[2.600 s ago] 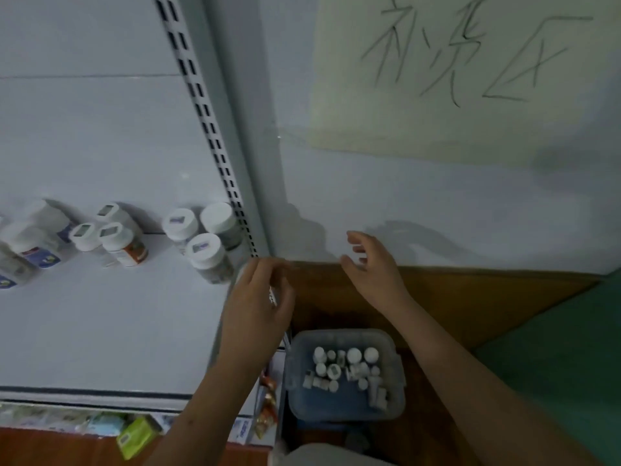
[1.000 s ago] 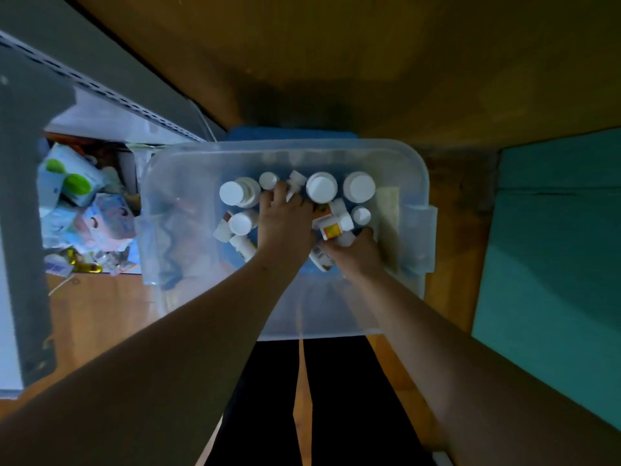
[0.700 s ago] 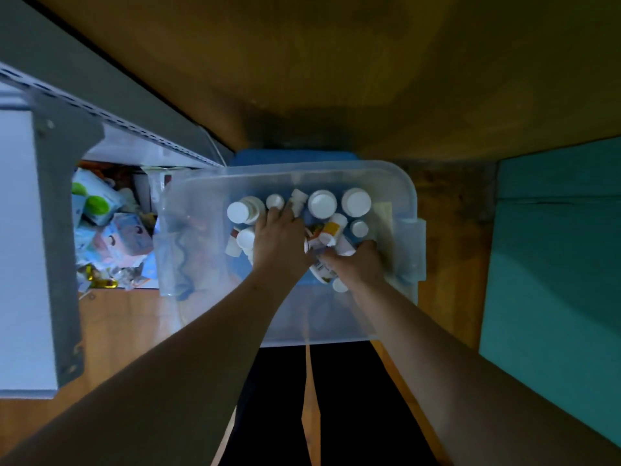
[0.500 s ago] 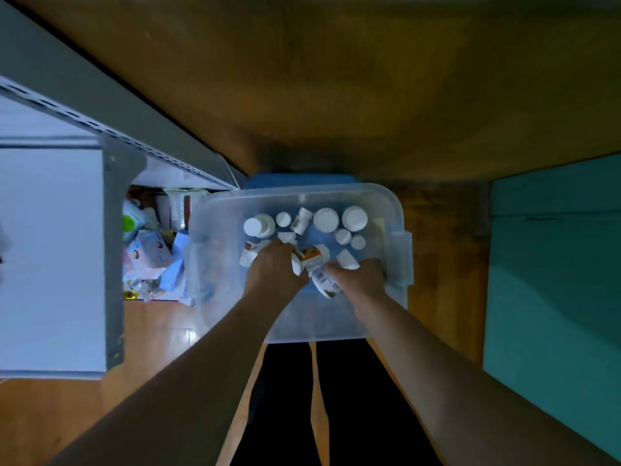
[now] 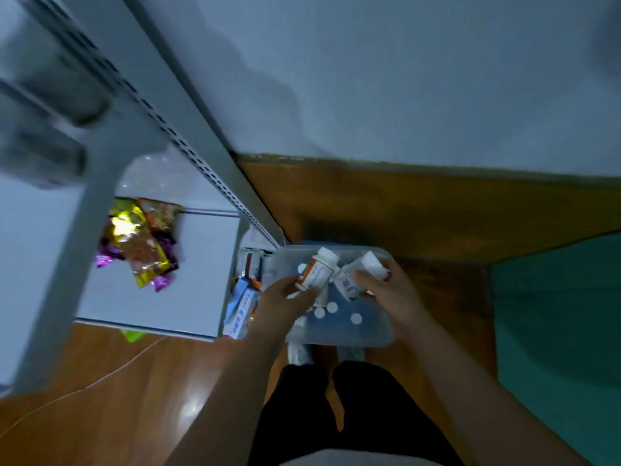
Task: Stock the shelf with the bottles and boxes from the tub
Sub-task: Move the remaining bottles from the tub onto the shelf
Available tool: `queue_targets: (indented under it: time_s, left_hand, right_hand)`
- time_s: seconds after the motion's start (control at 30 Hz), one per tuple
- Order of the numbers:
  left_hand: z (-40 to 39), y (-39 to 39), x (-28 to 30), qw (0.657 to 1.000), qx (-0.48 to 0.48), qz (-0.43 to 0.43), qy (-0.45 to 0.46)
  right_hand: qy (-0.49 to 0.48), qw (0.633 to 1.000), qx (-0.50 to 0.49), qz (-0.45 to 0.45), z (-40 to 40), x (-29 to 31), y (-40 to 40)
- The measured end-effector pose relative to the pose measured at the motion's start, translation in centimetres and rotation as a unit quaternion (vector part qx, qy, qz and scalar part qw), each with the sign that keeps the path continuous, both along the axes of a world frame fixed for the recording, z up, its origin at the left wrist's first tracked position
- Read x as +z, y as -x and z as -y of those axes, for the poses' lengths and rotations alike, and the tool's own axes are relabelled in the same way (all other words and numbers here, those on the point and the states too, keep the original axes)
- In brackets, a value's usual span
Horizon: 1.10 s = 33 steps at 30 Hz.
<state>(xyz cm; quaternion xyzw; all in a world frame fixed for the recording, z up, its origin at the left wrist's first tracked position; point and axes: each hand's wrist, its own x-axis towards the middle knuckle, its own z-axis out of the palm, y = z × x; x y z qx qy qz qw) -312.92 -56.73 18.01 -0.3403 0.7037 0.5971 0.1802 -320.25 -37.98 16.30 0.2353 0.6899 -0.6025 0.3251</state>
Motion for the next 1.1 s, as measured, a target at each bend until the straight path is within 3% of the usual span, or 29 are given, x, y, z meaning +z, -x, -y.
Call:
queue_targets:
  time_s: [0.13, 0.23, 0.43, 0.5, 0.63, 0.83, 0.9, 0.97, 1.1]
  left_hand:
    - [1.3, -1.8, 8.1, 0.985, 0.090, -0.065, -0.133]
    - [2.7, -3.1, 12.8, 0.957, 0.091, -0.146, -0.234]
    - [6.9, -4.1, 21.6, 0.901, 0.091, -0.287, -0.313]
    - [9.2, -4.7, 24.2, 0.903, 0.092, -0.309, -0.282]
    - [14.6, -7.5, 27.2, 0.927, 0.104, -0.336, -0.130]
    - [23.7, -12.4, 24.8, 0.930, 0.150, -0.319, 0.103]
    - [25.4, -13.4, 23.9, 0.924, 0.159, -0.317, 0.144]
    - [26.3, -14.1, 23.5, 0.920, 0.161, -0.322, 0.152]
    - [27.4, -14.4, 22.9, 0.920, 0.120, -0.333, 0.169]
  right_hand:
    - [0.089, 0.993, 0.004, -0.079, 1.2, 8.3, -0.2]
    - [0.105, 0.982, 0.032, -0.154, 3.3, 14.4, -0.3]
    - [0.117, 0.930, 0.097, -0.335, 10.0, 24.3, -0.5]
    - [0.116, 0.909, 0.110, -0.386, 12.6, 26.6, -0.8]
    - [0.095, 0.867, 0.162, -0.461, 18.4, 30.2, -2.5]
    - [-0.023, 0.772, 0.218, -0.597, 27.2, 30.1, -6.3]
    - [-0.062, 0.748, 0.233, -0.618, 29.6, 28.3, -7.2]
    - [-0.111, 0.748, 0.247, -0.606, 31.6, 26.1, -7.7]
    - [-0.153, 0.791, 0.218, -0.551, 33.6, 23.5, -8.3]
